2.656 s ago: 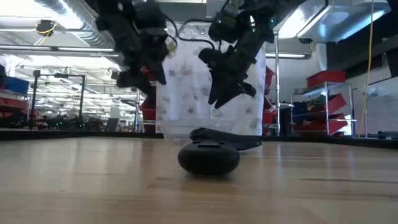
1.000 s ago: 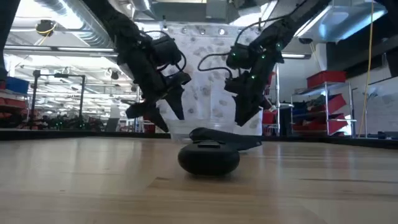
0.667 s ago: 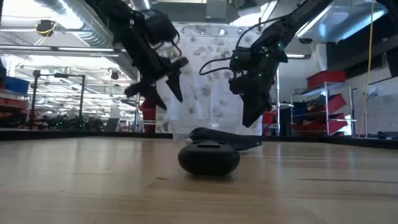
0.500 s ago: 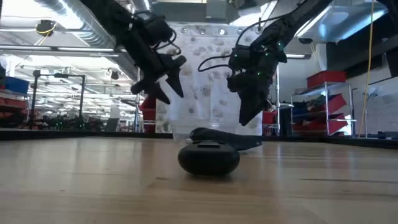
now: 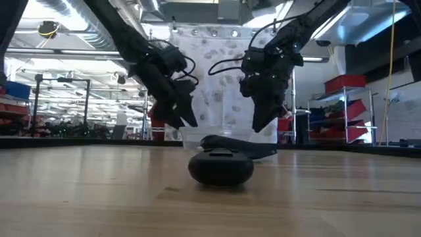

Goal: Insert battery
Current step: Insert the silver battery into the mouse

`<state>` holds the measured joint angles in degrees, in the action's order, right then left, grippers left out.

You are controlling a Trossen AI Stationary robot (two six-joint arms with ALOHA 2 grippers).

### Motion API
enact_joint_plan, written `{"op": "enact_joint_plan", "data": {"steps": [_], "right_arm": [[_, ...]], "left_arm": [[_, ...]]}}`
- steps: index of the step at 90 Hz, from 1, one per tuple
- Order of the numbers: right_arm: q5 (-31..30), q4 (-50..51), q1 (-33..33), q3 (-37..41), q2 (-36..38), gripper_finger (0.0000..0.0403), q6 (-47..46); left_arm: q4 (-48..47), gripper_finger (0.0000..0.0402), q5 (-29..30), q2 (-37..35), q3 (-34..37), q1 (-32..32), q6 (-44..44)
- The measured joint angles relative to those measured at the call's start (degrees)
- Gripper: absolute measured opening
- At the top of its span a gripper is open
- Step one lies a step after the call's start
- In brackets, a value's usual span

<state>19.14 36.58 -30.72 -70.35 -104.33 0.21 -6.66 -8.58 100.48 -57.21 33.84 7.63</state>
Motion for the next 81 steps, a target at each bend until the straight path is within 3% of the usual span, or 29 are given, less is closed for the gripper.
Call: {"op": "enact_joint_plan", "data": {"steps": [25,44,53,74,81], "right_arm": [[0.07,-0.13,-0.02,0.0,4.21,0.0103,0.89],[0.0,0.0,-0.04,0.0,7.97,0.0103,1.9],[0.02,-0.05,-0.02,0.0,9.36,0.0103,2.01],[4.79,-0.04,-0.01,0.01,10.05,0.0103,3.29],[6.31,-0.07,0.11,0.0,10.05,0.0103,4.11]], "left_arm": [[-0.02,0.0237,2.51,2.93,0.0,-0.88,2.02],[-0.27,0.0229,-2.19,4.18,0.0,-0.97,6.29],[-0.07,0.0186,-4.21,4.12,0.0,-1.21,10.17],[0.52,0.004,-6.27,4.0,0.0,-1.21,15.74],[0.67,0.002,-6.2,3.88,0.02,-1.21,16.93]]}}
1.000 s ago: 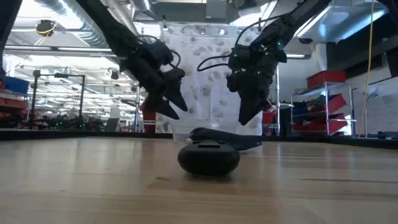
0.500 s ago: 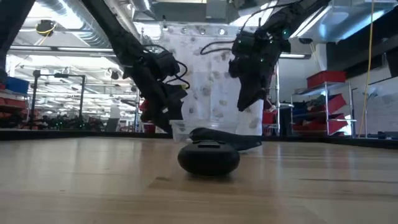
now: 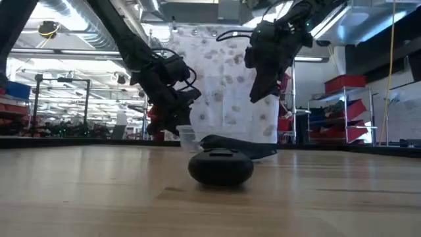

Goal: Insert battery
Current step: Insert the silver battery into the mouse

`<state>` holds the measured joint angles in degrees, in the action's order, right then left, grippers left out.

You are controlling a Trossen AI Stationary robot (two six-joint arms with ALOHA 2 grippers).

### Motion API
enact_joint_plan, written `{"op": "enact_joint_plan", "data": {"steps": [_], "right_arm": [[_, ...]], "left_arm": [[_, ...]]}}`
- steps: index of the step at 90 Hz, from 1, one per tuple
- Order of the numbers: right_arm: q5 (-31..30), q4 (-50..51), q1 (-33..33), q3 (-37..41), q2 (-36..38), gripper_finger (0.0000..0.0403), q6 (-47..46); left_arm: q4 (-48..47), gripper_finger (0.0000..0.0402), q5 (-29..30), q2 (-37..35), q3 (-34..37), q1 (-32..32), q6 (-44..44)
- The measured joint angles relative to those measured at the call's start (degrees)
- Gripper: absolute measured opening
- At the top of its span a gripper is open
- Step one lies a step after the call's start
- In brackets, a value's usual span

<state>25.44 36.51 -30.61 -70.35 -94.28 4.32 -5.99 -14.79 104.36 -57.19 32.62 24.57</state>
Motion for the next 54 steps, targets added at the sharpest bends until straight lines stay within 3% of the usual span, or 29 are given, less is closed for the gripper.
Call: {"op": "enact_joint_plan", "data": {"steps": [11,30,54], "right_arm": [[0.23,0.01,0.34,0.0,0.0,0.0103,1.53],[0.84,-1.05,0.68,0.04,-0.48,0.0103,5.5],[-0.89,-6.53,0.74,0.04,-1.38,0.0103,6.29]], "left_arm": [[1.22,0.0022,1.27,-0.45,0.09,-0.14,2.36],[2.43,0.002,8.32,-3.67,-0.29,-1.47,3.18],[1.84,0.002,20.0,-6.75,-3.56,-5.62,-3.11]]}}
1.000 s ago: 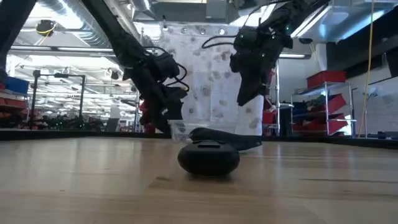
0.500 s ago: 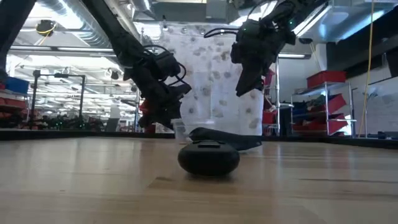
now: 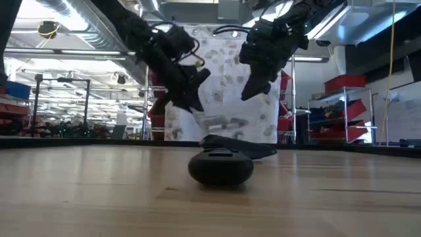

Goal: Insert battery
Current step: Insert the silver battery into the mouse

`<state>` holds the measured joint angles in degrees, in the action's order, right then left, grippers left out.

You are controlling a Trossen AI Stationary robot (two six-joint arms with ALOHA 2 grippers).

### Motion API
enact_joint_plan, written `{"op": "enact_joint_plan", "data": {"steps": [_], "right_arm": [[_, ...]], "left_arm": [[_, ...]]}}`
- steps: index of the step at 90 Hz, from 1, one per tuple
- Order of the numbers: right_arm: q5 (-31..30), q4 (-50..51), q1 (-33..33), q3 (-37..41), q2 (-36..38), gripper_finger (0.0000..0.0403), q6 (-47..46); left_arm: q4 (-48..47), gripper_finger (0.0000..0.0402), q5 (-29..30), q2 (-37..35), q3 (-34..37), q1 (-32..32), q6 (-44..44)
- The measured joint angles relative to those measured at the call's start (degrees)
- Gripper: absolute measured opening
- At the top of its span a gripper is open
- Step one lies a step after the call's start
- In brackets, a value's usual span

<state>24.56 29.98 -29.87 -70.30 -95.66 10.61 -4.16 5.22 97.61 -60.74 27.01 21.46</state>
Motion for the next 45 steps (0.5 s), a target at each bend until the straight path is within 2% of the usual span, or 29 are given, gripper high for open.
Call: {"op": "enact_joint_plan", "data": {"steps": [33,45], "right_arm": [[0.55,-0.42,0.75,-0.02,-4.19,0.0103,0.61],[3.12,-0.47,1.46,-0.02,-6.82,0.0103,2.39]], "left_arm": [[-2.15,0.0021,16.09,-0.01,-2.44,-6.71,-8.47],[-3.55,0.0021,21.48,-0.01,-2.44,-8.38,-10.31]]}}
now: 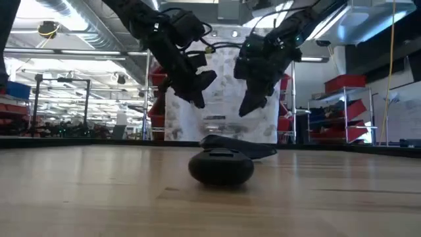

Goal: Insert battery
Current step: Insert the silver battery into the mouse

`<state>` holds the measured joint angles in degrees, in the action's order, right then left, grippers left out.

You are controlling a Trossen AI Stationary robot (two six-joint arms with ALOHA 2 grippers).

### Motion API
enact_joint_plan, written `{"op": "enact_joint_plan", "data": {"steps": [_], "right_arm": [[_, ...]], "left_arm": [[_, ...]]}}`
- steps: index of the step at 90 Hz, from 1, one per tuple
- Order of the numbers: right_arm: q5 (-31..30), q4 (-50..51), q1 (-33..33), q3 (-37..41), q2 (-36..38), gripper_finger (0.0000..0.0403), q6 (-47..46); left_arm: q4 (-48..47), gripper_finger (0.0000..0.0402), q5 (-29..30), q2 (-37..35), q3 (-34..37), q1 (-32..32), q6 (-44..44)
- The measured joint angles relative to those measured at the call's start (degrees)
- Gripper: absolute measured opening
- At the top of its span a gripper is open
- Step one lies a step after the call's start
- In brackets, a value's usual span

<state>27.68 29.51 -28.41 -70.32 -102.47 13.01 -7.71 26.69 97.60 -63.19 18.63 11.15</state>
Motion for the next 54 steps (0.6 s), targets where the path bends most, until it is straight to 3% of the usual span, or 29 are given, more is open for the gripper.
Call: {"op": "enact_joint_plan", "data": {"steps": [17,33,54], "right_arm": [[1.27,-0.97,2.02,0.04,-2.18,0.0103,6.3],[-2.64,-6.62,4.57,0.04,-3.56,0.0107,8.44],[-5.37,-17.05,7.78,-0.04,-5.68,0.0155,9.71]], "left_arm": [[-1.79,0.0021,5.88,0.02,0.12,-1.5,-4.27],[-3.55,0.0021,8.0,0.02,0.12,-1.82,-5.63],[-2.71,0.0021,8.55,-0.08,-0.06,-1.54,-4.75]]}}
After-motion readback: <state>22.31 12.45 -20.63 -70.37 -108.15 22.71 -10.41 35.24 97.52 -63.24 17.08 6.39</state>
